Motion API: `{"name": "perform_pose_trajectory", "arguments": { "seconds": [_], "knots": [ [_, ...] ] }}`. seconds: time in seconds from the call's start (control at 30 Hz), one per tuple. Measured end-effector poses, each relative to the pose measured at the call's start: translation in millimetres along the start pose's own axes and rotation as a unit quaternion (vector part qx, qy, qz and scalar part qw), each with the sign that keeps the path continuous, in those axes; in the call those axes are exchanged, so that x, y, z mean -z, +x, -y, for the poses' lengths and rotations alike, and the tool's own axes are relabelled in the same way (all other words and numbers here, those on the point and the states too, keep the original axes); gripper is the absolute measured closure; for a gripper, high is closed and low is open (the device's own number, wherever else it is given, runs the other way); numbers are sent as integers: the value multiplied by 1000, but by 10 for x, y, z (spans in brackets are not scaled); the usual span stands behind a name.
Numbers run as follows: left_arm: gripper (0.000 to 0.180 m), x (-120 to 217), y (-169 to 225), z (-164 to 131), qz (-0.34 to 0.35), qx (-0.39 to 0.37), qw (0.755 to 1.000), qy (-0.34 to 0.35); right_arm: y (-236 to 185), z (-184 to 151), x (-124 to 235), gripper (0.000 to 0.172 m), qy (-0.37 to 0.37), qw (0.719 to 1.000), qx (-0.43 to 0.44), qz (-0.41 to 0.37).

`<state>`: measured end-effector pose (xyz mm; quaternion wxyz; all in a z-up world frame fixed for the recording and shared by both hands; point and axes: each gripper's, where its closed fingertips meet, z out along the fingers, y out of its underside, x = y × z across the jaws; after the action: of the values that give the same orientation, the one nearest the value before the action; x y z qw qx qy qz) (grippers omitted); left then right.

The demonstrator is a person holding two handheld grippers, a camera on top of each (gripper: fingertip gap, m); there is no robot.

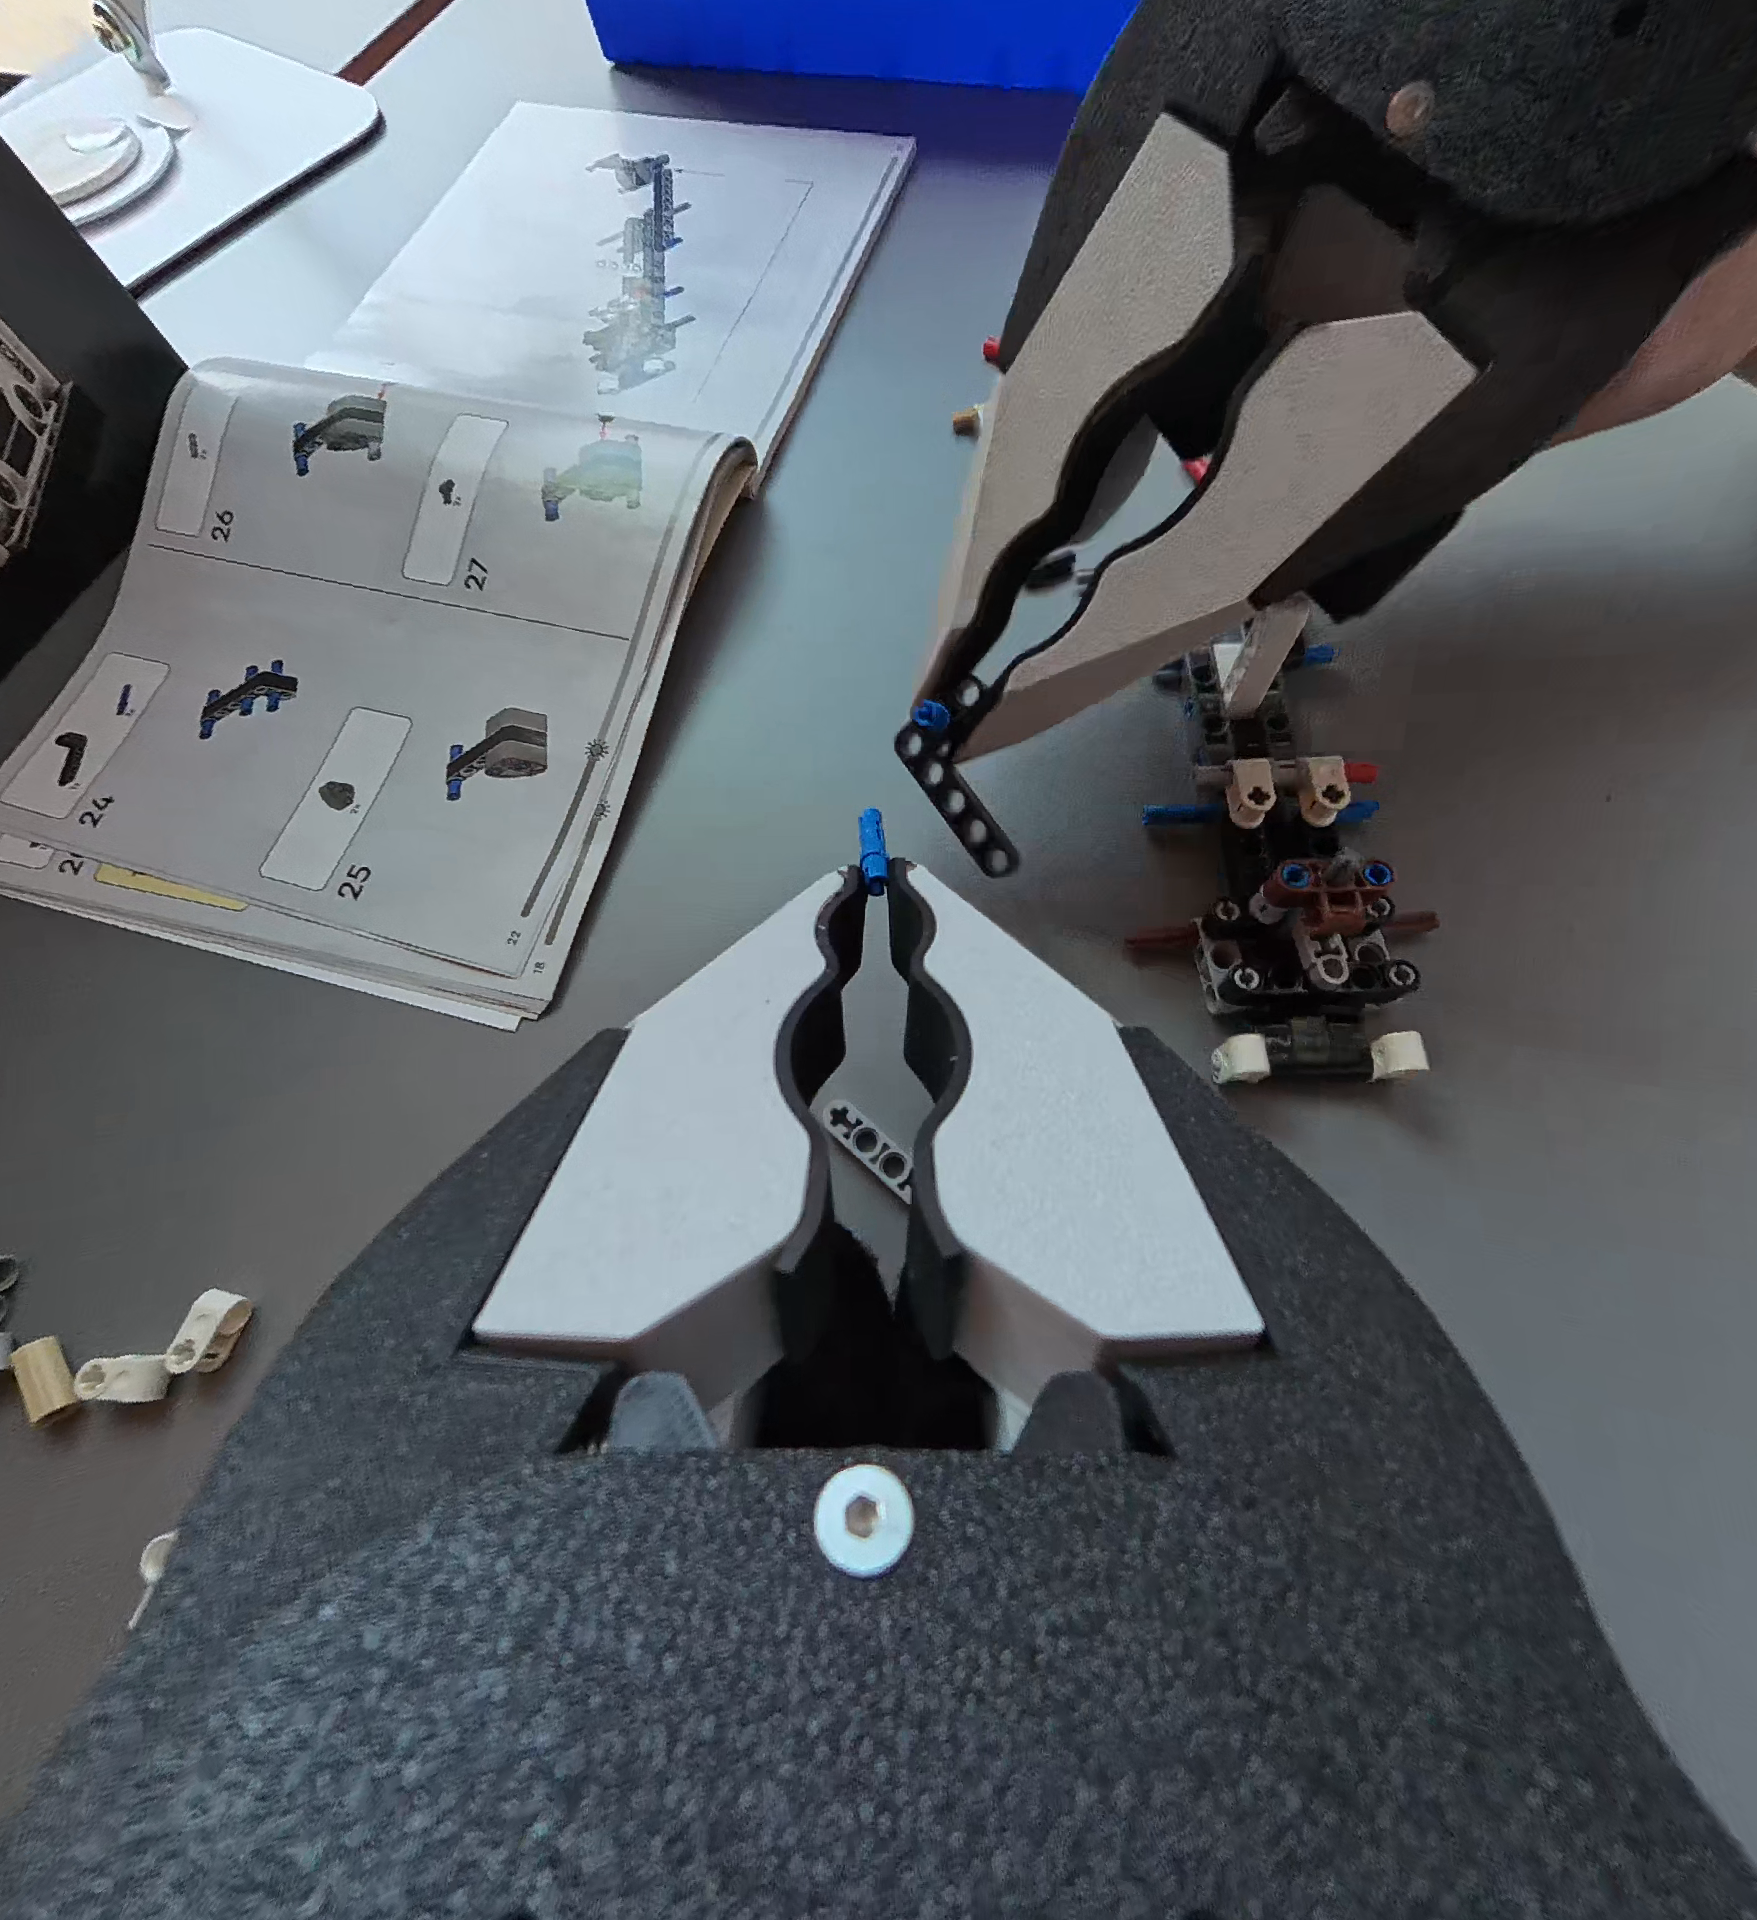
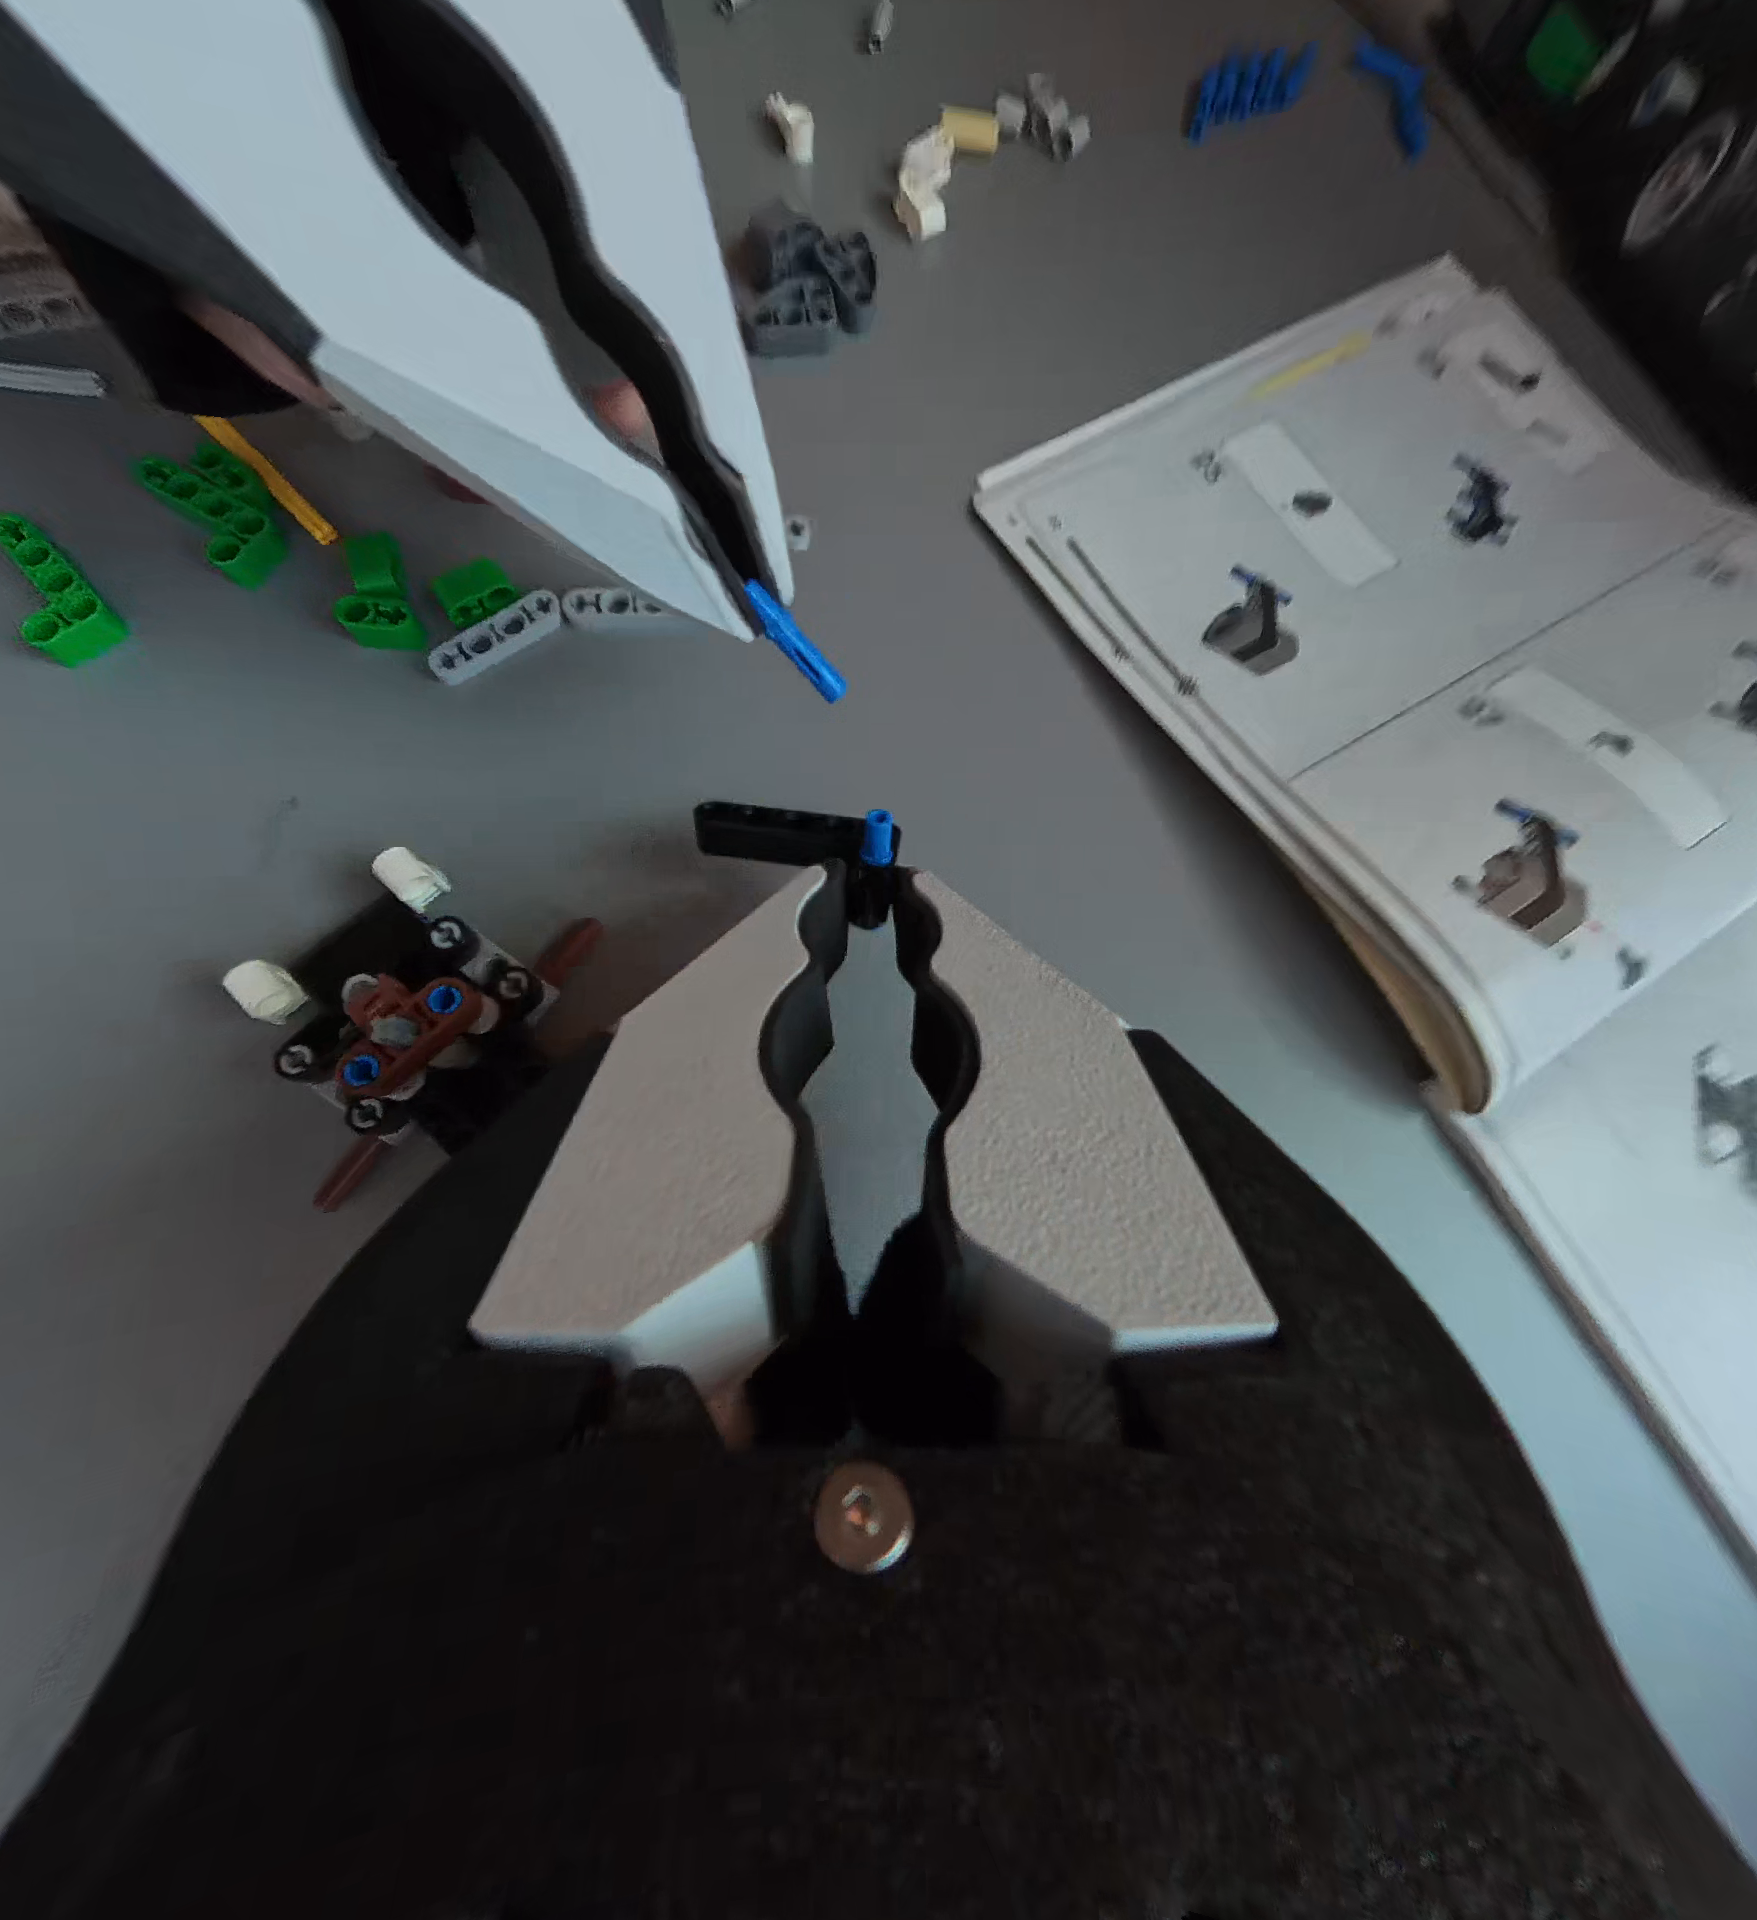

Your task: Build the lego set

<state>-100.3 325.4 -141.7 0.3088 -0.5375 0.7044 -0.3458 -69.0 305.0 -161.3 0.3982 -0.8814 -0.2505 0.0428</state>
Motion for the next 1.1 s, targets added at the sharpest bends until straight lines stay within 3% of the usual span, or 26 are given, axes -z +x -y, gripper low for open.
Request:
{"name": "perform_pose_trajectory", "arguments": {
  "seconds": [0.03,0.17,0.3,0.4,0.57,0.8,1.1],
  "knots": [
    [178,11,-15,30,1,7,1000,9,72,76,33,165,10,998,50,-34],
    [178,74,-175,155,28,50,997,54,386,449,154,166,47,939,296,-170],
    [177,159,-335,217,46,87,991,91,452,664,118,165,88,902,390,-166],
    [177,219,-431,214,54,95,989,103,517,671,71,165,111,897,390,-174],
    [178,297,-393,295,38,71,988,128,536,465,50,165,86,888,404,-201],
    [177,243,-317,318,44,49,988,137,519,584,179,165,110,891,381,-219],
    [177,227,-238,384,51,25,987,148,418,601,108,166,123,874,414,-224]
  ]
}}
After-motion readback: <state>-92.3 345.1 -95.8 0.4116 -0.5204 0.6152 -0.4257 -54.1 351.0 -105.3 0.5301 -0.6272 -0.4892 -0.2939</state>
